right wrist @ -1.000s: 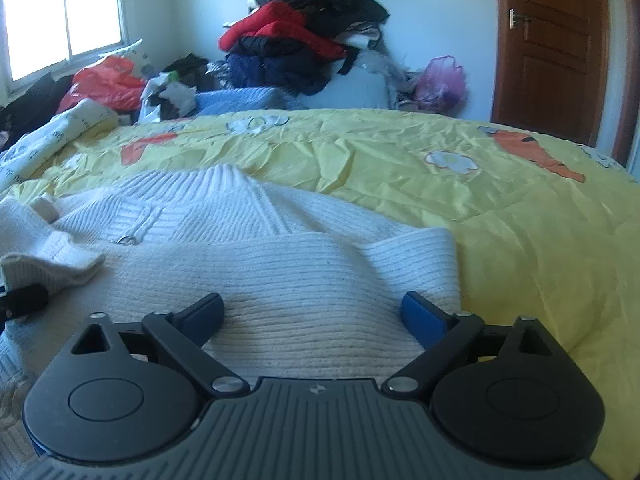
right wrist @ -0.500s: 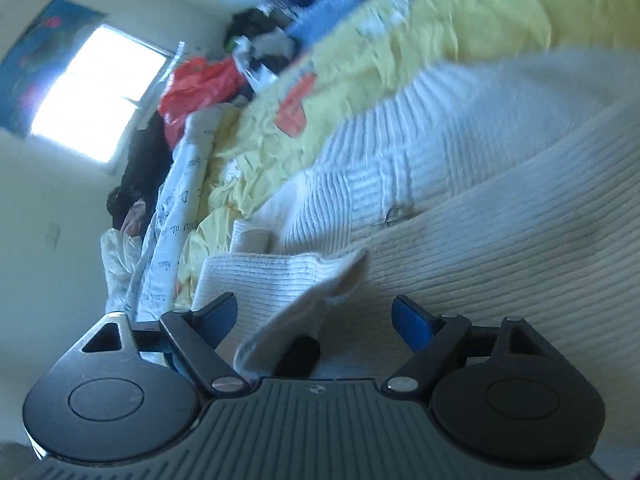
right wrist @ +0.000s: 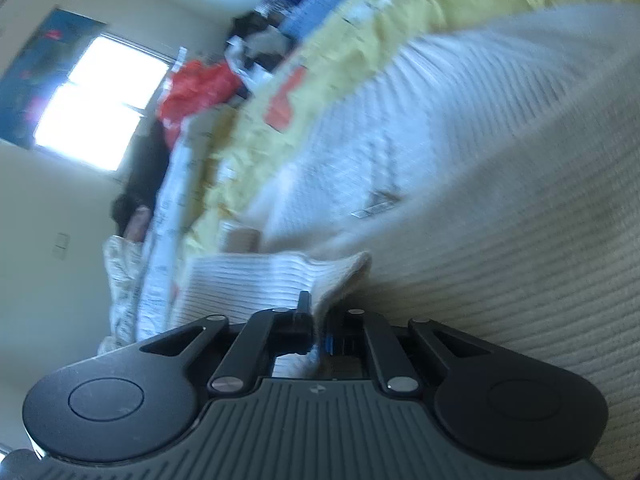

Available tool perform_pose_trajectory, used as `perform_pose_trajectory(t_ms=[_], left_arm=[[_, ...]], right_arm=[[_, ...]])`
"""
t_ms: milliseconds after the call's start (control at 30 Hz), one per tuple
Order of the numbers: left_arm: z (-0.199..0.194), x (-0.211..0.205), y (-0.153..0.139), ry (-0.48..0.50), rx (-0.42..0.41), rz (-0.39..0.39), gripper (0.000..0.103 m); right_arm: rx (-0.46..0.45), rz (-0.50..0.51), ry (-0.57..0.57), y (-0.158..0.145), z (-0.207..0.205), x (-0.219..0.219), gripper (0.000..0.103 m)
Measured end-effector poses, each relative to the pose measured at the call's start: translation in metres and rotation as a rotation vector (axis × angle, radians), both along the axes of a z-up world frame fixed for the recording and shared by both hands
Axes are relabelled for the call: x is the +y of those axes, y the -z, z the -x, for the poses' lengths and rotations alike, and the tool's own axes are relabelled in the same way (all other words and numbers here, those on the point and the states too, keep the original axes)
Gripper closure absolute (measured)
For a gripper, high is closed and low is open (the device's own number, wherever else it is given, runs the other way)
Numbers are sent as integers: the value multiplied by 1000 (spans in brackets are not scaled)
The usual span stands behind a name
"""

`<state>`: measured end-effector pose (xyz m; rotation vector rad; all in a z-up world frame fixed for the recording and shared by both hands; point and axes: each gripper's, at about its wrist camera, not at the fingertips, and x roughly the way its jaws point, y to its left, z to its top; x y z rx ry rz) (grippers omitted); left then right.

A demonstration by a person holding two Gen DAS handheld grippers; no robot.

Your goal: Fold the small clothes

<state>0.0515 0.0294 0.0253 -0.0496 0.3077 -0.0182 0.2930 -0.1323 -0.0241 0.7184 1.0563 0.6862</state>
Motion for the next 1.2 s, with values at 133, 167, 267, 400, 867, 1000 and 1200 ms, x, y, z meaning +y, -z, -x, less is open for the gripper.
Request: perform_pose_trajectory(t_ms=[133,167,267,400,867,1000,1200], left_arm=[[4,63,-12,-158,-15,196,58],[1,80,-17,-184,-20,256,58],[-20,119,-27,-228,-4,368,58],[-70,139,-22,-251,142,287,58],[-106,122,35,-288,336,66,59],[-108,120,33,-295,333,49,58],[-108,120,33,-296,331,51,58]], right_arm=[[-91,-96,-24,-41,5,-9,93],[-110,-106,-26,-50,5,-14,93],[-161,-130,-8,-79,4,-42,93],[-211,-136,52,-104,7,-89,93],[-73,114,216,-24,37,-187,94],[-89,59,243,-25,48,-186,57],[-101,99,199,-38,41,-171,37]])
